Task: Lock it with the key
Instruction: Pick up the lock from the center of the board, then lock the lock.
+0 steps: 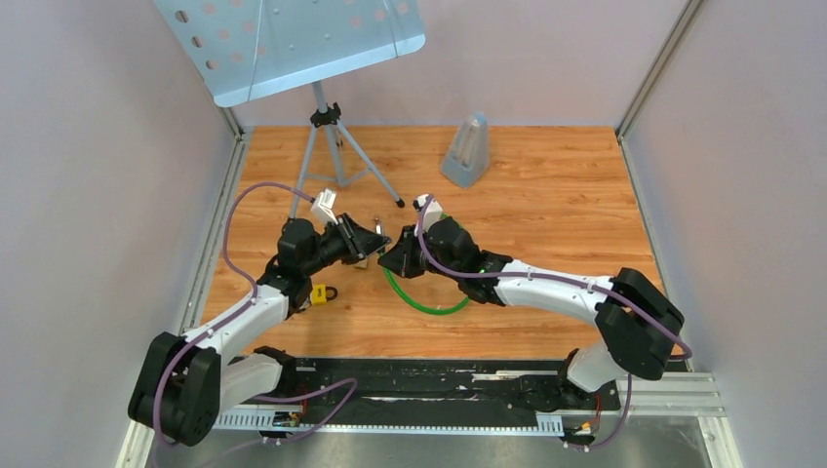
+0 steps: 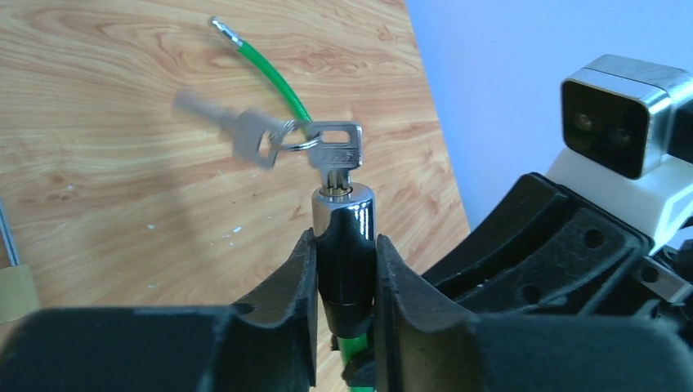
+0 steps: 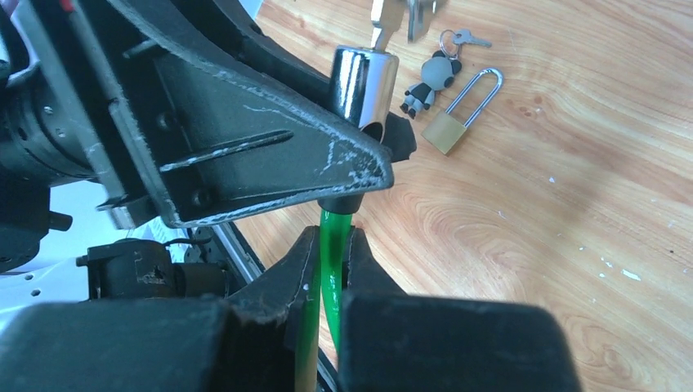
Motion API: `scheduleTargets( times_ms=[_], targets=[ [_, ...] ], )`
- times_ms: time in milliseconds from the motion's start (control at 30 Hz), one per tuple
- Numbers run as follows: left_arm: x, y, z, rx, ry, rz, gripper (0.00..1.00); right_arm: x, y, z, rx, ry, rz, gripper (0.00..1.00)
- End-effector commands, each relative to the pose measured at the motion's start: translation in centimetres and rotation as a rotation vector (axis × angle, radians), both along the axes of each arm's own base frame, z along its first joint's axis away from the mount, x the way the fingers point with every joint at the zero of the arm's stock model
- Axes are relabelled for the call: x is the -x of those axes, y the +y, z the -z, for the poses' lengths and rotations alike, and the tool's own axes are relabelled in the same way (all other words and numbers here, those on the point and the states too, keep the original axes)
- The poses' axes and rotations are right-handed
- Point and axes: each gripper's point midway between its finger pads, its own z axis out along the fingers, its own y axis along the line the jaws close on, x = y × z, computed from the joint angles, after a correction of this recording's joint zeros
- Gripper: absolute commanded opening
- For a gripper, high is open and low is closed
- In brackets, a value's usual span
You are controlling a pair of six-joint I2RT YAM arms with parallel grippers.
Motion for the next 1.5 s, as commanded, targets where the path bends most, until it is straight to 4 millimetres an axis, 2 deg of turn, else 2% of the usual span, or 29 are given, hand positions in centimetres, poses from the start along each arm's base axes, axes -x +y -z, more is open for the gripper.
scheduleTargets(
  times_ms=[0, 33, 67, 133, 167, 200, 233, 333, 433, 567, 667, 700, 733, 767, 867, 1067, 1200, 1367, 1467],
  targets=[
    [0.0, -0.5, -0.8, 0.034, -0.045, 0.024, 0.16, 0.2, 1.3, -2.8, -0.104, -0.041, -0.035, 0.00],
    [-0.1, -0.5, -1.0, 0.022, -0.062, 0.027, 0.03, 0.3, 1.2, -2.5, -0.090, -0.037, -0.034, 0.01],
    [-0.1, -0.4, -0.8, 0.001, -0.077, 0.034, 0.01, 0.3, 1.0, -2.0, -0.074, -0.032, -0.035, 0.06],
    [0.0, -0.3, -0.7, -0.050, -0.116, 0.051, 0.00, 0.3, 0.1, -1.1, -0.039, -0.027, -0.011, 0.23],
    [0.0, -0.2, -0.9, -0.067, -0.132, 0.055, 0.00, 0.2, -0.7, -0.8, -0.024, -0.022, 0.008, 0.35],
    [0.1, 0.1, -0.2, -0.113, -0.135, 0.061, 0.00, 0.0, -1.5, -0.6, -0.012, -0.013, 0.034, 0.44],
    [0.0, 0.1, -0.5, -0.130, -0.147, 0.065, 0.00, -0.2, -2.5, -0.5, -0.006, -0.010, 0.061, 0.49],
    [0.5, 0.5, 0.4, -0.216, -0.161, 0.108, 0.00, -0.7, -5.8, -1.3, -0.010, -0.027, 0.132, 0.55],
    [0.8, 0.4, 0.1, -0.252, -0.191, 0.154, 0.00, -2.9, -10.5, -1.6, 0.005, -0.064, 0.277, 0.62],
    [1.3, 0.2, -0.5, -0.272, -0.220, 0.192, 0.00, -6.8, -15.7, 0.0, 0.102, -0.102, 0.408, 0.77],
    [1.9, -0.1, -2.0, -0.248, -0.263, 0.222, 0.00, -9.8, -18.0, 2.1, 0.227, -0.092, 0.429, 0.80],
    [2.1, -0.1, -2.0, -0.250, -0.255, 0.226, 0.00, -10.7, -18.2, 2.8, 0.271, -0.089, 0.412, 0.80],
    [2.0, -0.1, -2.9, -0.246, -0.269, 0.225, 0.00, -11.3, -17.8, 3.3, 0.301, -0.088, 0.359, 0.79],
    [2.3, -0.1, -2.9, -0.249, -0.257, 0.236, 0.00, -11.9, -17.3, 3.6, 0.331, -0.097, 0.311, 0.78],
    [2.3, -0.4, -4.9, -0.242, -0.282, 0.253, 0.00, -13.9, -17.0, 5.1, 0.461, -0.109, 0.247, 0.77],
    [2.9, -0.3, -5.4, -0.282, -0.282, 0.300, 0.00, -16.9, -16.4, 7.1, 0.575, -0.170, 0.146, 0.76],
    [3.1, -0.3, -5.6, -0.284, -0.282, 0.315, 0.00, -17.0, -15.6, 8.5, 0.577, -0.163, 0.052, 0.74],
    [3.2, -0.4, -5.9, -0.282, -0.289, 0.317, 0.00, -16.6, -16.3, 9.7, 0.616, -0.151, 0.039, 0.73],
    [3.1, -0.4, -5.9, -0.284, -0.292, 0.316, 0.00, -15.5, -15.9, 10.7, 0.603, -0.125, -0.020, 0.67]
  ],
)
